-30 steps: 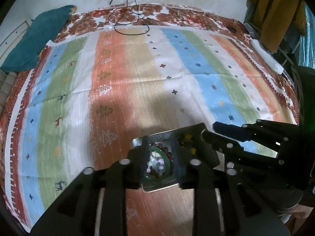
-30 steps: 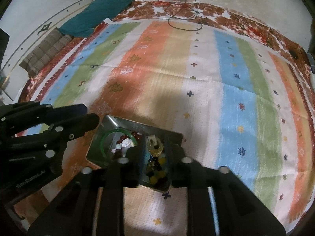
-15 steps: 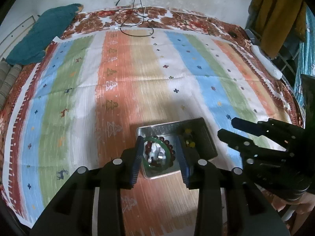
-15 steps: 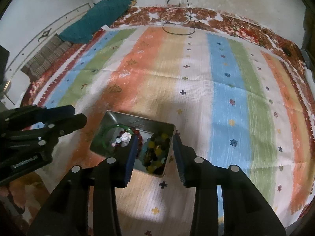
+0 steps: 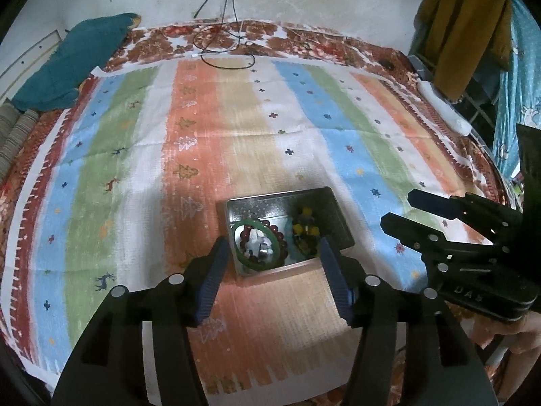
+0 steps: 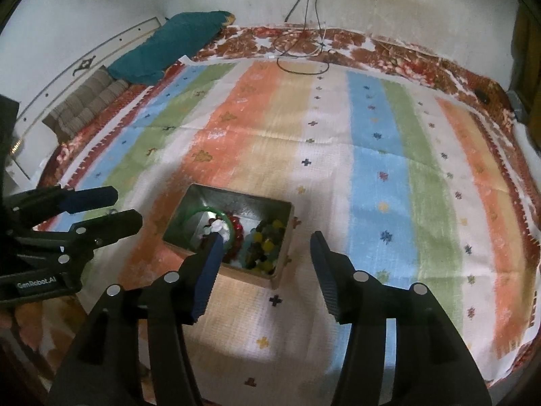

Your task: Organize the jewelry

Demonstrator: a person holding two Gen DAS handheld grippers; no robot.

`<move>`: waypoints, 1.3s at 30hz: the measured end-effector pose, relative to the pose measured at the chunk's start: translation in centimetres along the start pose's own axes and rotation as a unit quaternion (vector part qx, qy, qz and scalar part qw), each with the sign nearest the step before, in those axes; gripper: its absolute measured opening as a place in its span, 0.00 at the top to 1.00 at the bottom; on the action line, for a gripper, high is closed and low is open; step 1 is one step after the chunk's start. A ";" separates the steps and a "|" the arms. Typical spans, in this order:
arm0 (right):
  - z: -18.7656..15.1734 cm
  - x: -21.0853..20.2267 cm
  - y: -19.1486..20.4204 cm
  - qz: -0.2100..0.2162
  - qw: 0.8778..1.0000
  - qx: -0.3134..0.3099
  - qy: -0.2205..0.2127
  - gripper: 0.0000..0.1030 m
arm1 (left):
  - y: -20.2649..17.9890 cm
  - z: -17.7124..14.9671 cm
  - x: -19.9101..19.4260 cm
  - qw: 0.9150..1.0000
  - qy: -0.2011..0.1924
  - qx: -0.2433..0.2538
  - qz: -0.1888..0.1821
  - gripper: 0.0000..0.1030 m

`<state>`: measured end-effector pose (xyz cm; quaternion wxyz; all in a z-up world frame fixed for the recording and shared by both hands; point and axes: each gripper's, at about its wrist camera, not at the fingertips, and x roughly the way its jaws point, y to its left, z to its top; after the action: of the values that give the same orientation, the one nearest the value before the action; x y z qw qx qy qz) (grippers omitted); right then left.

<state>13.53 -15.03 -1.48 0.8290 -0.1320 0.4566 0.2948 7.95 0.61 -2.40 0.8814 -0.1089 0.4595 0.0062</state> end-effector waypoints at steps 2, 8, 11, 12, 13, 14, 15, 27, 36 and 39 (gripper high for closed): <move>-0.1 -0.4 -0.1 0.001 1.000 0.001 -0.004 0.48 | 0.0 -0.3 -0.2 1.000 0.000 -0.003 -0.007 0.40; -0.9 -1.7 0.2 0.008 1.000 -0.003 -0.015 0.38 | 0.0 -1.3 -1.1 1.000 -0.008 -0.005 -0.009 0.32; -1.3 -2.5 0.3 0.008 1.000 0.000 -0.026 0.33 | 0.0 -1.8 -1.8 1.000 -0.014 -0.006 -0.009 0.27; -1.5 -2.8 0.3 0.007 1.000 -0.001 -0.028 0.30 | 0.0 -2.0 -2.0 1.000 -0.015 -0.006 -0.011 0.26; -1.6 -2.9 0.4 0.008 1.000 -0.002 -0.028 0.29 | -0.1 -2.2 -2.1 1.000 -0.017 -0.005 -0.010 0.24; -1.7 -2.9 0.4 0.010 1.000 -0.004 -0.027 0.28 | -0.2 -2.4 -2.2 1.000 -0.018 -0.003 -0.008 0.21; -1.9 -2.9 0.6 0.011 1.000 -0.006 -0.025 0.27 | -0.3 -2.6 -2.3 1.000 -0.019 -0.001 -0.003 0.19; -3.2 -4.5 1.3 0.008 0.998 -0.017 -0.058 0.08 | 0.1 -3.8 -3.8 0.998 -0.058 -0.002 0.020 0.06; -3.4 -4.8 1.3 0.009 0.997 -0.019 -0.071 0.07 | -0.3 -4.1 -4.3 0.997 -0.070 0.007 0.025 0.06; -3.5 -5.0 1.3 0.012 0.997 -0.018 -0.074 0.07 | -0.4 -4.1 -4.3 0.997 -0.072 0.008 0.024 0.06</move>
<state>8.35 -17.59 0.86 0.8543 -0.1195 0.3900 0.3221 2.22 -0.22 -1.11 0.9128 -0.0902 0.3971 0.0313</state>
